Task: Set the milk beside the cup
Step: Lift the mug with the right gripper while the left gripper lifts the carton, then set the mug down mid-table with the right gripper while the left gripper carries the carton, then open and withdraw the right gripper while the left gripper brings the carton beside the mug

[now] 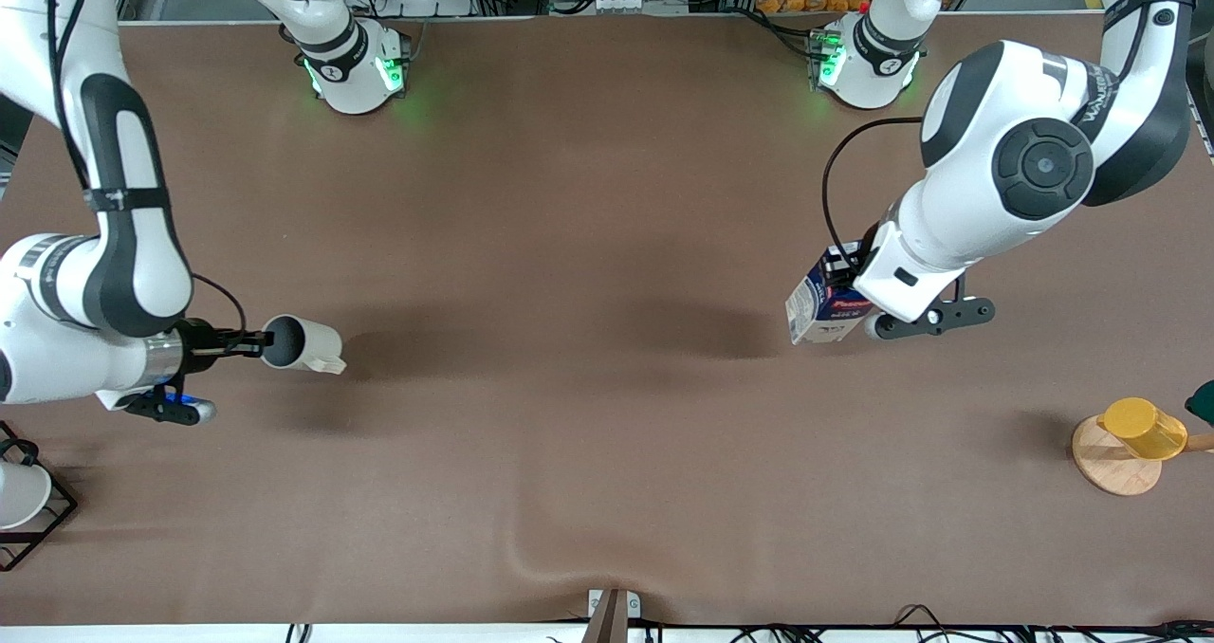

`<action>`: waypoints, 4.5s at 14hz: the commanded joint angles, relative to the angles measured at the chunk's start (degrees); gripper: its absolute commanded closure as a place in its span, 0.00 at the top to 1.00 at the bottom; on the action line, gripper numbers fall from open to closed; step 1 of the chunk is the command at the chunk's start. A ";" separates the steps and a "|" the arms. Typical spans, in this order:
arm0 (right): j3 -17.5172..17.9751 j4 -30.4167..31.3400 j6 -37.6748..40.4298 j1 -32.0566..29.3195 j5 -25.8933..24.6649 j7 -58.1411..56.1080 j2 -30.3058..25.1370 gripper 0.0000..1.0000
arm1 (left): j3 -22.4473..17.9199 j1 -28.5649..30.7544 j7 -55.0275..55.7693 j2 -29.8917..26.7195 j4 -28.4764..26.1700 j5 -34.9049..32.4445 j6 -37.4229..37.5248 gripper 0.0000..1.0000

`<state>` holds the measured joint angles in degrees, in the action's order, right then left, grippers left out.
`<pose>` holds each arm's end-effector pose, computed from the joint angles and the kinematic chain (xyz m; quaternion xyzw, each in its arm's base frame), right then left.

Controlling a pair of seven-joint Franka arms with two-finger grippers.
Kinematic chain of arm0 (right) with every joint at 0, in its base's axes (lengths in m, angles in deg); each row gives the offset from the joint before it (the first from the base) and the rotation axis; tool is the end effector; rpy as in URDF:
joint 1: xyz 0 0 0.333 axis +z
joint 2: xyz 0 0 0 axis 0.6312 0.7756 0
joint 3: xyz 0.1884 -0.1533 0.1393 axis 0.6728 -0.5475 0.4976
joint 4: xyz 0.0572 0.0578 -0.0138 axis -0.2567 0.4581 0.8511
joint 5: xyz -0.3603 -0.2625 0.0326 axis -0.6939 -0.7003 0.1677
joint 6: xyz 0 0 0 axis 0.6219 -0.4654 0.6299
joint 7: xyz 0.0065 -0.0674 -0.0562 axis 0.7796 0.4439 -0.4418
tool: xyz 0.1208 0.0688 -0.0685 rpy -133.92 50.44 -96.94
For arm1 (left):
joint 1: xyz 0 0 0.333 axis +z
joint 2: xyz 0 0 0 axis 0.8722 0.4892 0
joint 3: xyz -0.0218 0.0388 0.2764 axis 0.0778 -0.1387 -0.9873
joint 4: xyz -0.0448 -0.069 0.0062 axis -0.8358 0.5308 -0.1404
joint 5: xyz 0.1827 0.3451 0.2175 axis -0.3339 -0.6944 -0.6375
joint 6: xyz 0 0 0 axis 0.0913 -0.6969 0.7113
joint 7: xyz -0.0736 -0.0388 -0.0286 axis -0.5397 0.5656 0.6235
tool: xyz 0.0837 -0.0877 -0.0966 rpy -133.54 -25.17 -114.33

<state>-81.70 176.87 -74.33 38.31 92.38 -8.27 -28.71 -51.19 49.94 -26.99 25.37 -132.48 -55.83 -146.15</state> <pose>0.6684 -0.0115 0.2187 -0.9726 0.1083 0.1890 0.0814 0.6206 -0.2397 0.3956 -0.9930 -0.0802 0.0868 0.0027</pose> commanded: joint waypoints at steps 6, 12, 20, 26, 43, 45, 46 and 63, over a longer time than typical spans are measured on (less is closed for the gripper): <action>-0.15 -0.56 0.47 14.96 2.54 29.46 -2.54 0.00 | 0.86 0.23 1.42 -1.90 0.22 0.78 6.27 0.47; -0.24 -0.56 -12.08 26.91 6.41 49.86 0.01 0.00 | 2.88 0.22 1.86 -4.09 0.13 0.61 11.21 0.47; -0.24 -2.14 -34.77 40.11 9.31 65.87 9.77 0.00 | 4.64 -0.04 0.89 -3.13 -0.22 0.25 10.16 0.50; -0.33 -2.14 -34.51 41.79 8.70 67.90 10.74 0.63 | 5.43 -2.41 0.80 0.46 0.04 0.87 7.78 0.50; -2.87 -17.79 6.72 19.47 -6.45 37.15 1.16 1.00 | 7.46 -16.65 9.66 12.07 6.72 0.69 -3.91 0.50; -2.79 -17.70 6.97 16.14 -7.74 29.46 0.28 1.00 | 7.37 -17.61 11.08 13.91 7.77 0.61 -5.48 0.50; -2.79 -17.61 7.15 14.12 -7.65 22.71 -0.07 1.00 | 7.37 -17.79 12.13 14.79 8.12 0.69 -6.62 0.50; -2.70 13.59 -5.68 -0.23 -8.00 -8.92 -26.00 1.00 | 2.28 -24.03 15.30 23.32 14.28 0.52 -12.08 0.49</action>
<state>-84.94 183.61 -76.98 37.70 85.55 -17.75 -50.07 -47.07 28.03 -12.53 47.44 -120.38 -55.81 -158.07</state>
